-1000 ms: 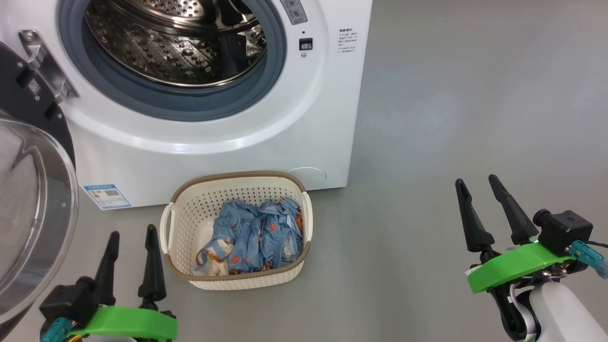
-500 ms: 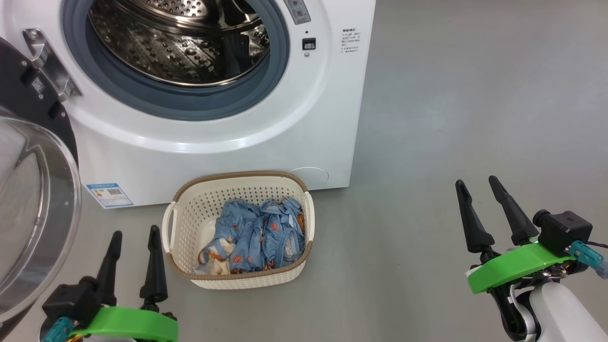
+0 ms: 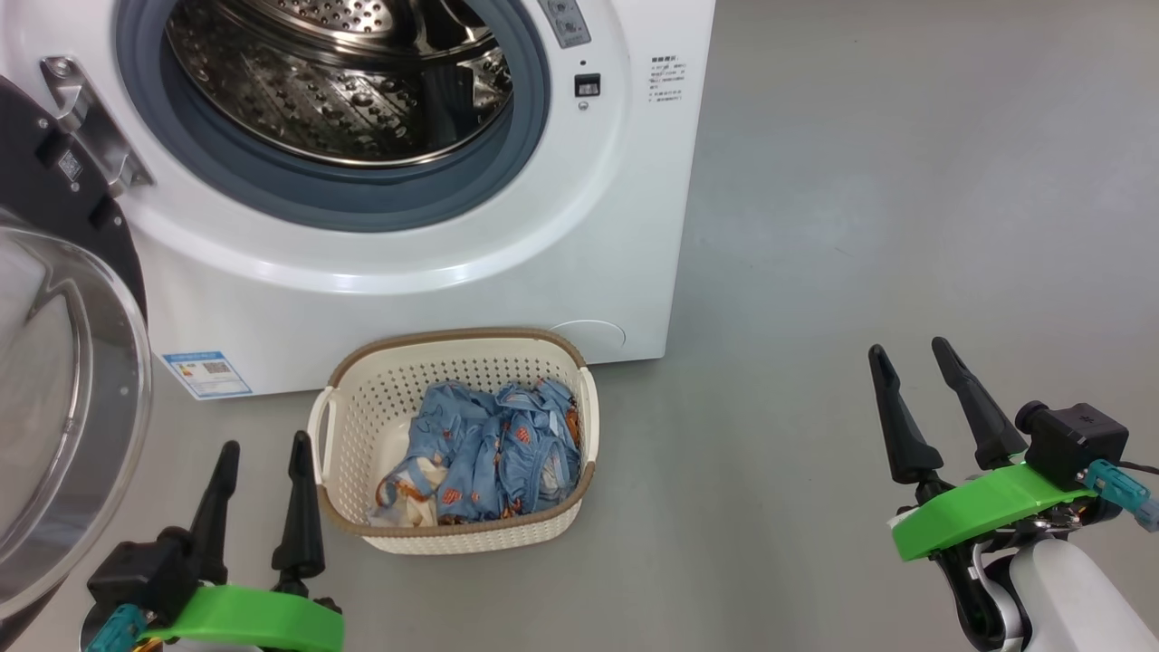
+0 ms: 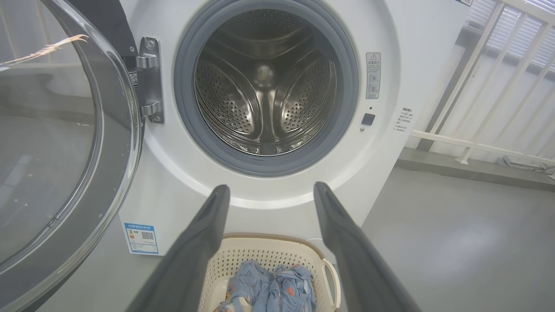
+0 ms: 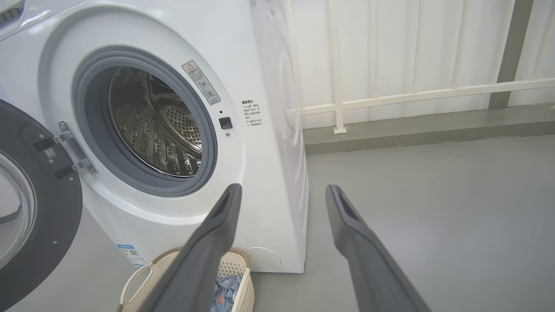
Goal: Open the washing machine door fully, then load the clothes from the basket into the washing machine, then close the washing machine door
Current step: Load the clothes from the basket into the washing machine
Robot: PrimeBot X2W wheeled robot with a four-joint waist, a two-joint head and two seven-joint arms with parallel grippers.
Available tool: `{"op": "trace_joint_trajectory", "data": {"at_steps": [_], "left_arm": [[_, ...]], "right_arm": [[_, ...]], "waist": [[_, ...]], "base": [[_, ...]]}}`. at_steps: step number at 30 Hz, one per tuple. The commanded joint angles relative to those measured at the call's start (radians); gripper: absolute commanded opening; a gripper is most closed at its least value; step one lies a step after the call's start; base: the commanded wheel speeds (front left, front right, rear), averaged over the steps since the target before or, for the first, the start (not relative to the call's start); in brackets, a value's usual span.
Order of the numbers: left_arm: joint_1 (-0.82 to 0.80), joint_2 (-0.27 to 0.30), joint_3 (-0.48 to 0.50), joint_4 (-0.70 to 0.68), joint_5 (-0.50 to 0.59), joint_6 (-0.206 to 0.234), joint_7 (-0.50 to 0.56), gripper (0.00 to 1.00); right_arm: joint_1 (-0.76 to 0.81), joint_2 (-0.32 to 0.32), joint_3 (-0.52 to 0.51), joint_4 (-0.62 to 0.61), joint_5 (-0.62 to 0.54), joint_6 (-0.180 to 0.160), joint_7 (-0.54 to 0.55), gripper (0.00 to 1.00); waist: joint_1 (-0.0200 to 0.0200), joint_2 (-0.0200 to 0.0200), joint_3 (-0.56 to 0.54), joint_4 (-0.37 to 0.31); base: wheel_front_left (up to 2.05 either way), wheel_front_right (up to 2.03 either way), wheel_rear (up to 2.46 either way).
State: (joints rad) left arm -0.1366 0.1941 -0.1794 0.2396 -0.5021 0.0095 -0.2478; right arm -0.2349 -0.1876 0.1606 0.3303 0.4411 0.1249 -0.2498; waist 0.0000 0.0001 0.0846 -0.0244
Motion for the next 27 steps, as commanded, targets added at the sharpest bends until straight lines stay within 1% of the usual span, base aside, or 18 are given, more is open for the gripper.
{"op": "trace_joint_trajectory", "data": {"at_steps": [1,18,22,27], "left_arm": [[-0.018,0.022,0.032,-0.024,-0.003,0.002,-0.007,1.0],[-0.025,0.028,0.031,-0.023,-0.008,0.012,-0.009,1.0],[-0.027,0.028,0.032,-0.022,-0.011,0.013,-0.009,1.0],[-0.029,0.028,0.031,-0.021,-0.014,0.014,-0.009,1.0]], "right_arm": [[-0.014,-0.013,0.021,-0.02,0.007,0.006,-0.012,1.0],[-0.016,-0.009,0.014,-0.022,0.01,0.006,-0.012,1.0],[-0.019,-0.007,0.012,-0.022,0.01,0.006,-0.012,1.0],[-0.02,-0.005,0.007,-0.021,0.009,0.006,-0.012,1.0]], "waist": [[0.0,-0.0001,0.001,0.0],[0.0,-0.0001,0.009,0.003],[0.0,-0.0001,0.014,0.003],[0.0,-0.0001,0.015,0.004]], "base": [[0.87,-0.87,0.0],[1.41,-1.41,0.0],[0.86,-0.86,0.0],[0.25,-0.25,0.0]]}}
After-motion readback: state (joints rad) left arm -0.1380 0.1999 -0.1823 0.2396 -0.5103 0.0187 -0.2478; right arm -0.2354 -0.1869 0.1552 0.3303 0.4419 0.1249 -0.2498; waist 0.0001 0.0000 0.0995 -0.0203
